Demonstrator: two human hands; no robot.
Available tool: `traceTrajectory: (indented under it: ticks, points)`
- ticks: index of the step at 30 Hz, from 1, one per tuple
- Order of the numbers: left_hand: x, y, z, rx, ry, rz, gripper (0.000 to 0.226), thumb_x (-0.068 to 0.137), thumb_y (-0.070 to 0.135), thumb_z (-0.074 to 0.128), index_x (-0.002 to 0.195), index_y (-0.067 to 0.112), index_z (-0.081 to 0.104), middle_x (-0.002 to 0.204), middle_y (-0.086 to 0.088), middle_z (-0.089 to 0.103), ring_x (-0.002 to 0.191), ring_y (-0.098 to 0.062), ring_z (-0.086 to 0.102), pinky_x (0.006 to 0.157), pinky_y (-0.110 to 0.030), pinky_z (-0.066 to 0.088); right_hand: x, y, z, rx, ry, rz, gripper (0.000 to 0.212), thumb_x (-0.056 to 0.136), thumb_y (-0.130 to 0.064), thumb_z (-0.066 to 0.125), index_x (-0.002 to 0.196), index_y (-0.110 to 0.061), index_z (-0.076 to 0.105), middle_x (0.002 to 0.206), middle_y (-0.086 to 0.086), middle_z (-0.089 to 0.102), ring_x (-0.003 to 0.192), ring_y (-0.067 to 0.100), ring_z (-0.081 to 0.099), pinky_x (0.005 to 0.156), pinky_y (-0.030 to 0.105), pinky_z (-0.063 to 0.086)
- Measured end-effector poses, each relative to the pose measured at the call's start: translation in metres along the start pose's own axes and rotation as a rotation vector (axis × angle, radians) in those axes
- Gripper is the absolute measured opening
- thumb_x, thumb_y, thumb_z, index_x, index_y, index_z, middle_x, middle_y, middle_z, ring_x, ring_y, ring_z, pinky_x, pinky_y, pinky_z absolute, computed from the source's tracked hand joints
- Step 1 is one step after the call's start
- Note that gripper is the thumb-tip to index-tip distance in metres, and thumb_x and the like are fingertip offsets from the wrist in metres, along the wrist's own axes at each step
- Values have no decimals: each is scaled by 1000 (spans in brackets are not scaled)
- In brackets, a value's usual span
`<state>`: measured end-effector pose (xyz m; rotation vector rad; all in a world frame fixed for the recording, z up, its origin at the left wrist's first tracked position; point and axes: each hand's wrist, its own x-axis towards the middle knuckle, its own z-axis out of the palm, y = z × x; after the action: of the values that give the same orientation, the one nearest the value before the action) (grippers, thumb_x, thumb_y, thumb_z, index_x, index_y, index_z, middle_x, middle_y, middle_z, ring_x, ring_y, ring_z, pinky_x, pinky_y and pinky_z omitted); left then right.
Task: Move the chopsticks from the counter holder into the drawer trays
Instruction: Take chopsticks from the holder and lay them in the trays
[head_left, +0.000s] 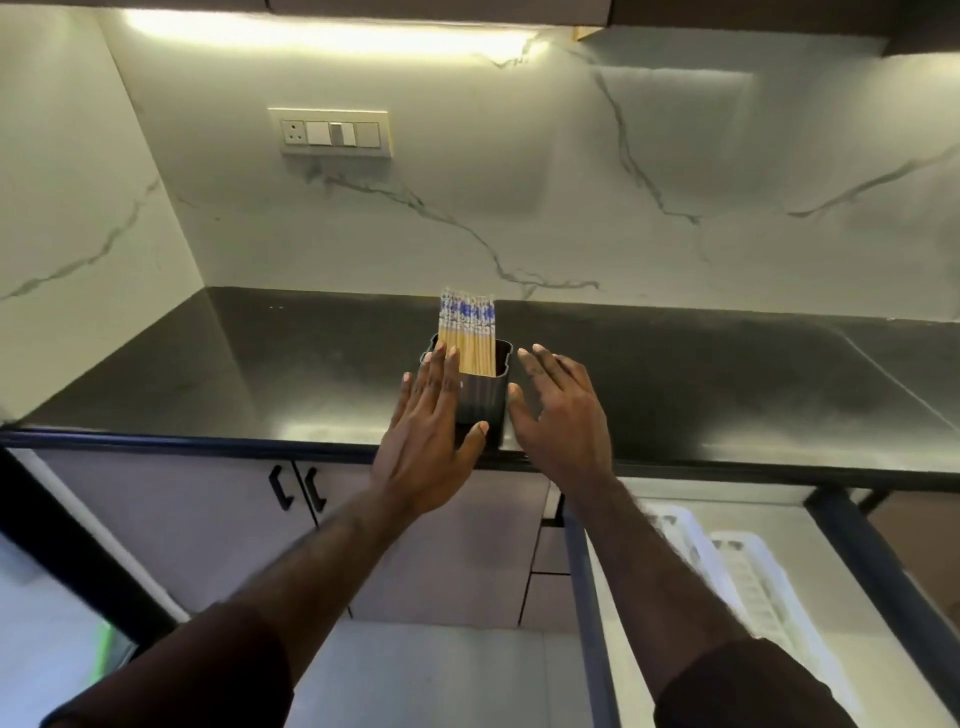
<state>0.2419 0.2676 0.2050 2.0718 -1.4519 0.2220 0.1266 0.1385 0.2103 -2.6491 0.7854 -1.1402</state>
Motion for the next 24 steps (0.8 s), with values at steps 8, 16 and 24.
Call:
traceTrajectory:
  ticks: [8,16,24]
  points:
    - [98,-96,45,-26,-31,-20,80,94,42,44,152,20,-6,158,4,-10,147,-9,-10,120,-37,-2,98,25,115,142,-72,165,43,93,-30,59,131,-11,58,124,9,66,114,19,59,94,29,46]
    - [192,-149,83,-135,24,-152,68,99,28,48,149,17,2,157,-2,6,146,-14,4,119,-41,3,171,41,182,270,-223,216,36,94,-27,61,127,-13,62,115,6,71,100,15,68,89,34,57]
    - [254,-185,102,-683,35,-638,49,90,19,66,136,9,51,127,1,62,109,-3,61,89,-15,49,191,39,223,266,-256,181,24,95,-22,58,114,-13,68,100,7,74,84,17,69,78,31,57]
